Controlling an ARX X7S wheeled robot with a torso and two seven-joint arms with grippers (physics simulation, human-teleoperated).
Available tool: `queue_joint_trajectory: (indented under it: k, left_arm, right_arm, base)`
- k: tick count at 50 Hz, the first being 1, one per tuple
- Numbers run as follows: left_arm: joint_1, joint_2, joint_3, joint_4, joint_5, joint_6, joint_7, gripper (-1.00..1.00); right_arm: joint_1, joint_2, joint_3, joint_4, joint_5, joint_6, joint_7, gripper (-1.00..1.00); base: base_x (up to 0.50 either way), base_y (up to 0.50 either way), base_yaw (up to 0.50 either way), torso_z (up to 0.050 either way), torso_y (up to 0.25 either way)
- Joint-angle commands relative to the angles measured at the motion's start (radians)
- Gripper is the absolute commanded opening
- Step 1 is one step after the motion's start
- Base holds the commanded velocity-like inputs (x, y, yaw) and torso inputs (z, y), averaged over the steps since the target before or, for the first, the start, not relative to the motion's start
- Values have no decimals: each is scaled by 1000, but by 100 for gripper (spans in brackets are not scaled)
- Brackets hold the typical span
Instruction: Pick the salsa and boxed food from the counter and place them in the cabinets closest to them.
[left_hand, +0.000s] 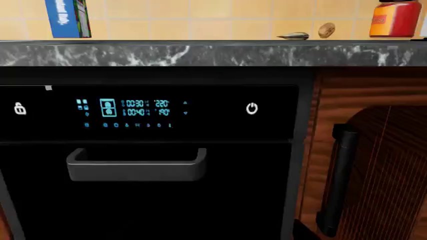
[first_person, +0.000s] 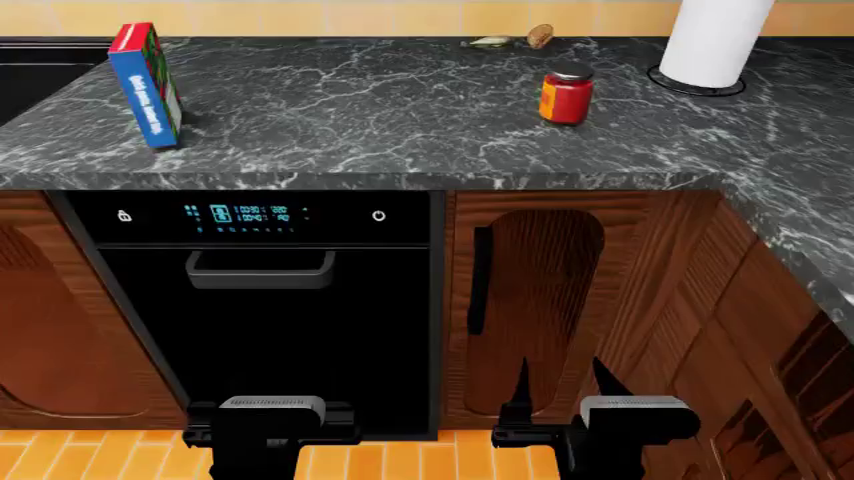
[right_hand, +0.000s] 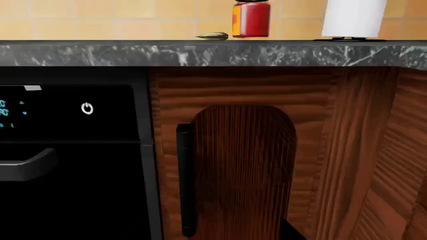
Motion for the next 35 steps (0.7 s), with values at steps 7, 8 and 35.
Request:
queue_joint_trajectory:
  k: [7,8,35]
  left_arm:
    - [26,-52,62,7,-10,90,-11,100]
    - [26,-56,61,48,-22,70,-6,100]
    - [-350,-119,-54,771,-333,-735,-103,100]
  right_arm:
    - [-3,35,-40,-30,51,22,41,100]
    - [-8,38,-44,-67,53,36,46,100]
    - [300,132,-11,-1046,343,818,181,100]
  base:
    - [0,0,0,24,0]
    - [0,0,0,50,0]
    - [112,-93,0,35,0]
